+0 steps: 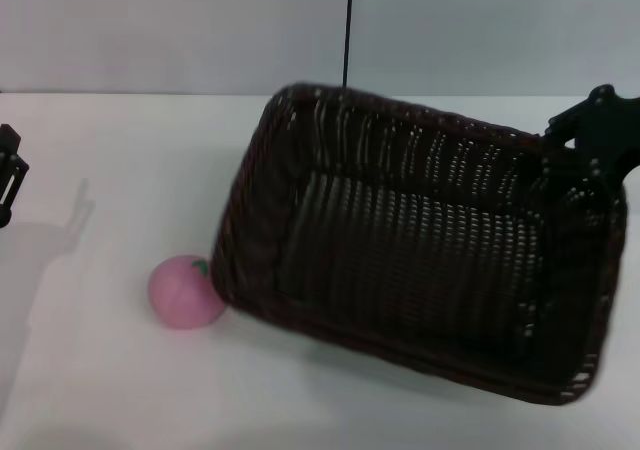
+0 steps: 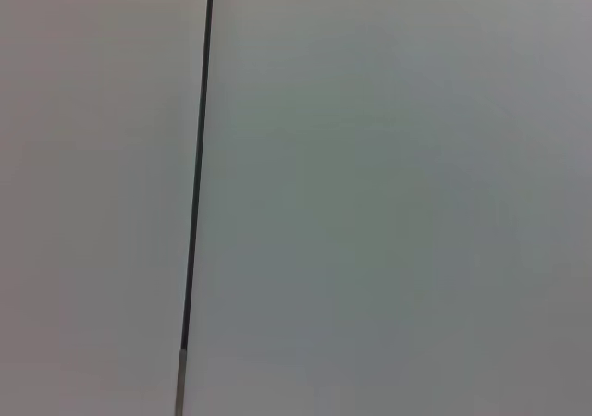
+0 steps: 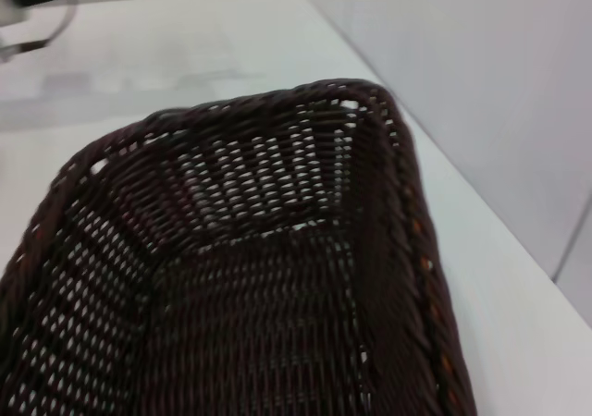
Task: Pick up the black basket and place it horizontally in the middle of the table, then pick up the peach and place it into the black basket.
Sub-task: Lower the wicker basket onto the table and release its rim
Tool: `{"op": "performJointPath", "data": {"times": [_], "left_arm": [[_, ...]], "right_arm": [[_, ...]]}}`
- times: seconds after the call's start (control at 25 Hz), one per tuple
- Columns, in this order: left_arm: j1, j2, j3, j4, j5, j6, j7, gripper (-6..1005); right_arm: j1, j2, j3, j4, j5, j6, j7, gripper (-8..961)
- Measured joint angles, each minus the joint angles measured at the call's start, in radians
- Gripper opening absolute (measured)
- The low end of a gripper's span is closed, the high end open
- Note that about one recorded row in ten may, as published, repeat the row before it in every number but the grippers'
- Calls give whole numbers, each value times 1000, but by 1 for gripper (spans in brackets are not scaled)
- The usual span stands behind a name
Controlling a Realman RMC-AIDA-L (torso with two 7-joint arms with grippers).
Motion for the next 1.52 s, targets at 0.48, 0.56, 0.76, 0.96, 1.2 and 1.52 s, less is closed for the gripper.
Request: {"op": "performJointPath", "data": {"times": [0.48,0.56,0.76,0.96,1.2,1.52], "left_arm": [[-14,-3,7,-25,4,-5,1,761],[-9,-3,7,-26,4,1,1,760],[8,-3,8,-35,6,5,1,758],[22,-2,8,-36,7,13,1,756],[25,-2,8,-35,7,14,1,753],[25,-2,8,-38,7,13,1,750]], "right_arm": [[5,-11,-8,-36,78,-37,-259,201],[5,-5,-9,-37,78,-34,-268,204],[-10,38,-12,-50,68,8,-321,210],[-26,57,-23,-81,68,33,-344,217],[-42,62,-98,-90,47,64,-323,225],[-42,73,-160,-83,5,124,-286,235]]}}
